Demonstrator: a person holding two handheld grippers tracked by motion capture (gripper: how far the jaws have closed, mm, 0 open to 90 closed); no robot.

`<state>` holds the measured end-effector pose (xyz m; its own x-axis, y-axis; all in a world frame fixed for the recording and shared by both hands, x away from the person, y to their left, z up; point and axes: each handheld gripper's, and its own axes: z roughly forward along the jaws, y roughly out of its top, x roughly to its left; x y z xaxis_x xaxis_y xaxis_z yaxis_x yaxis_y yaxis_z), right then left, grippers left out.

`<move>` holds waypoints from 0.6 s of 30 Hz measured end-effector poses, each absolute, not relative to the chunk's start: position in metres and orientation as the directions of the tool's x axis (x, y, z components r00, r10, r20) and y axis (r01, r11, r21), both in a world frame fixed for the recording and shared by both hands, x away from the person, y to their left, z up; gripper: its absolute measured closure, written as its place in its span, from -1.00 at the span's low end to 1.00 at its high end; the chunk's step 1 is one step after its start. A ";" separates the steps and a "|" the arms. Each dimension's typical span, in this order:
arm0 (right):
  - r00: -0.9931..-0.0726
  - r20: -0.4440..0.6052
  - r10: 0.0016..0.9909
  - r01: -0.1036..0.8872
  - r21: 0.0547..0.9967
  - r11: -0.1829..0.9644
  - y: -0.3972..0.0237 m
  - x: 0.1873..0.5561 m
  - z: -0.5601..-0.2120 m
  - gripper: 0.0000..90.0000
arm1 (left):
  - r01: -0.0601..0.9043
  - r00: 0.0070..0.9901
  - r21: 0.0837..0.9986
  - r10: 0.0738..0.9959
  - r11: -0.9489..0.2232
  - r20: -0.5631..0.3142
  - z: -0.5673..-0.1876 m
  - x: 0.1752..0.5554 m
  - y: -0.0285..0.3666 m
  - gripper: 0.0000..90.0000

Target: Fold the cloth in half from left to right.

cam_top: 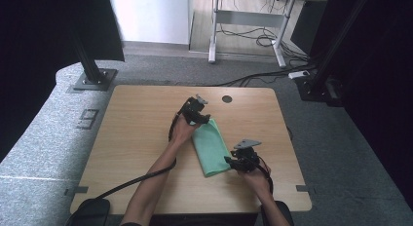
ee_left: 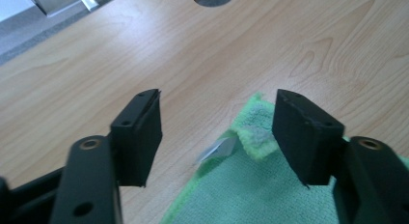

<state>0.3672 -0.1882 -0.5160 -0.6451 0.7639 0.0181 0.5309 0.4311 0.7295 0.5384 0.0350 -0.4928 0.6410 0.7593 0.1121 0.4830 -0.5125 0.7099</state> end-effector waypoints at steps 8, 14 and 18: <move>-0.631 0.021 0.775 0.552 0.714 0.430 -0.195 0.378 -0.523 0.11 | 0.495 0.641 0.688 0.757 -0.531 0.123 -0.503 0.532 0.046 -0.39; -0.633 0.017 0.774 0.578 0.676 0.458 -0.197 0.382 -0.535 0.04 | 0.504 0.616 0.710 0.781 -0.491 0.103 -0.510 0.531 0.057 -0.43; -0.630 0.028 0.776 0.589 0.669 0.454 -0.197 0.382 -0.539 0.03 | 0.496 0.594 0.746 0.801 -0.443 0.081 -0.504 0.531 0.065 -0.45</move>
